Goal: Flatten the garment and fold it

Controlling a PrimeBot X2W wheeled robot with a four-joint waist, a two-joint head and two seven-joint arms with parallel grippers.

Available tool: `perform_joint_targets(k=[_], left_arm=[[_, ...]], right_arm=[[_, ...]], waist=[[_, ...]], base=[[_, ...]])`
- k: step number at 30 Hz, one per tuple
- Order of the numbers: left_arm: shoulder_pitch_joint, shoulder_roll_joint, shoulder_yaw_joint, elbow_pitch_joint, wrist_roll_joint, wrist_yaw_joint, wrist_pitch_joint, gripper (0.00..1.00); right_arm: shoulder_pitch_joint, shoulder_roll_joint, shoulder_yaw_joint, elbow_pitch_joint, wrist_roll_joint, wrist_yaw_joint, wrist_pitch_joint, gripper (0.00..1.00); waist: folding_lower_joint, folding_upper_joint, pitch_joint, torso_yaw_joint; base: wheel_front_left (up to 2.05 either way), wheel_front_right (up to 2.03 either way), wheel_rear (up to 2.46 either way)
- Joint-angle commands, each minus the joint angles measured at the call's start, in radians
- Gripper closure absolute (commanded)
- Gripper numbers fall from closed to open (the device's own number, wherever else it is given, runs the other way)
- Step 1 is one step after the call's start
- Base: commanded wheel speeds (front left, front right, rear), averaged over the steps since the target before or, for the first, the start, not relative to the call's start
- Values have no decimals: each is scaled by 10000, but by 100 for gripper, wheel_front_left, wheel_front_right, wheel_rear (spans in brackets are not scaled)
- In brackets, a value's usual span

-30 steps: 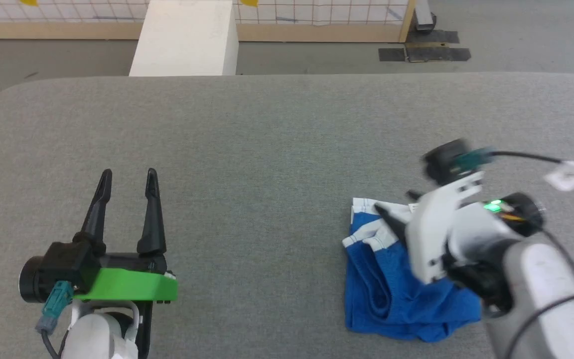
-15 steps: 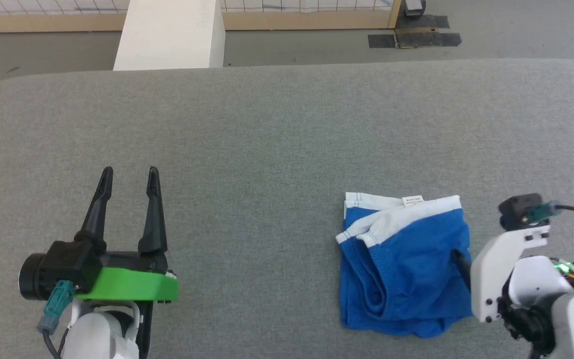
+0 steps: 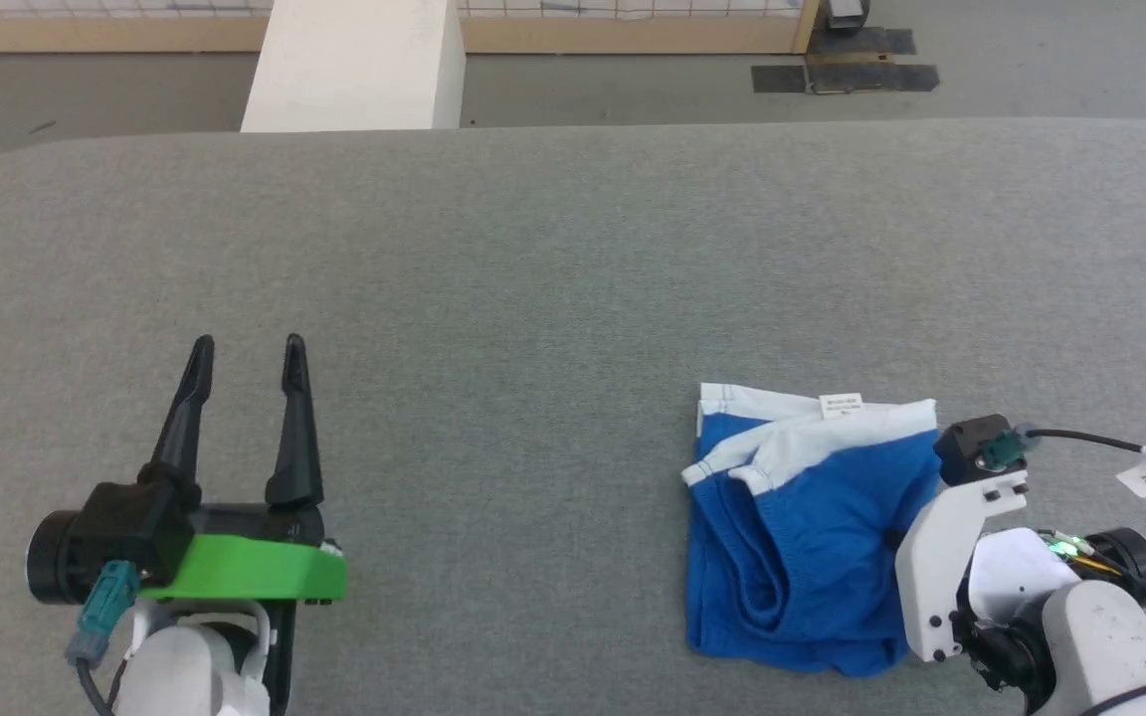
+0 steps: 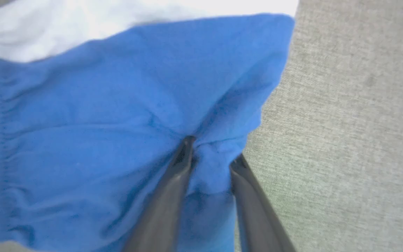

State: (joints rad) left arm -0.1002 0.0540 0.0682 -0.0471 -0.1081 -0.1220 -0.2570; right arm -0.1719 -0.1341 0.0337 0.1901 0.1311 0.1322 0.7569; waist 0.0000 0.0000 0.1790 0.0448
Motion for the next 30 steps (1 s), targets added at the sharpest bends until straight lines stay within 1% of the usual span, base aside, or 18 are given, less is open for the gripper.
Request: perform_joint_targets(k=[1, 2, 4, 7, 10, 12, 14, 18, 20, 25, 29, 30], left_arm=[[74, -37, 57, -42, 40, -7, -47, 0], [122, -37, 107, -76, 55, -2, -47, 0], [241, -34, 264, -173, 120, 40, -47, 0], [419, -34, 585, -429, 74, 182, -47, 0], [497, -34, 644, -577, 146, 182, -47, 0], [492, 20, 667, -689, 232, 165, -47, 0], [441, 113, 699, -809, 314, 149, -47, 0], [317, 382, 646, -986, 529, 114, -47, 0], [242, 566, 555, -1075, 668, 94, -47, 0], [58, 1031, 393, -1440, 904, 53, 141, 0], [23, 1410, 400, -1995, 1032, 33, 615, 0], [81, 1648, 509, -2451, 1062, 27, 963, 0]], right_arm=[[-27, -259, 227, 233, 129, -15, 2, 100], [-109, -393, 372, 228, 268, -15, -8, 100], [-348, -863, 887, 172, 500, -15, -13, 100], [-875, -1703, 1683, 135, 970, -15, 20, 100], [-1566, -2493, 2358, 204, 1546, -15, -13, 100], [-2078, -2863, 2668, 311, 1806, -15, -80, 100], [-2598, -3076, 2894, 533, 2119, -15, -215, 100], [-3545, -3377, 3063, 1224, 2420, -15, -586, 100], [-3911, -3511, 3068, 1623, 2498, -15, -819, 100], [-4681, -3686, 2683, 2831, 2640, -15, -1594, 100], [-5261, -3670, 2403, 3748, 2496, -15, -2350, 100], [-5733, -3584, 2128, 4440, 2227, -15, -2896, 100]], waist=[[0, 0, -58, -296], [0, 0, -45, -467], [0, 0, 6, -935], [0, 0, 189, -1798], [0, 0, 498, -2717], [0, 0, 764, -3315], [0, 0, 1025, -3862], [0, 0, 1588, -4677], [0, 0, 1915, -4931], [0, 0, 2685, -5184], [0, 0, 3234, -5214], [0, 0, 3532, -5244]], base=[[0, 0, 0], [0, 0, 0], [0, 0, 0], [0, 0, 0], [0, 0, 0], [0, 0, 0], [0, 0, 0], [0, 0, 0], [0, 0, 0], [0, 0, 0], [0, 0, 0], [0, 0, 0]])
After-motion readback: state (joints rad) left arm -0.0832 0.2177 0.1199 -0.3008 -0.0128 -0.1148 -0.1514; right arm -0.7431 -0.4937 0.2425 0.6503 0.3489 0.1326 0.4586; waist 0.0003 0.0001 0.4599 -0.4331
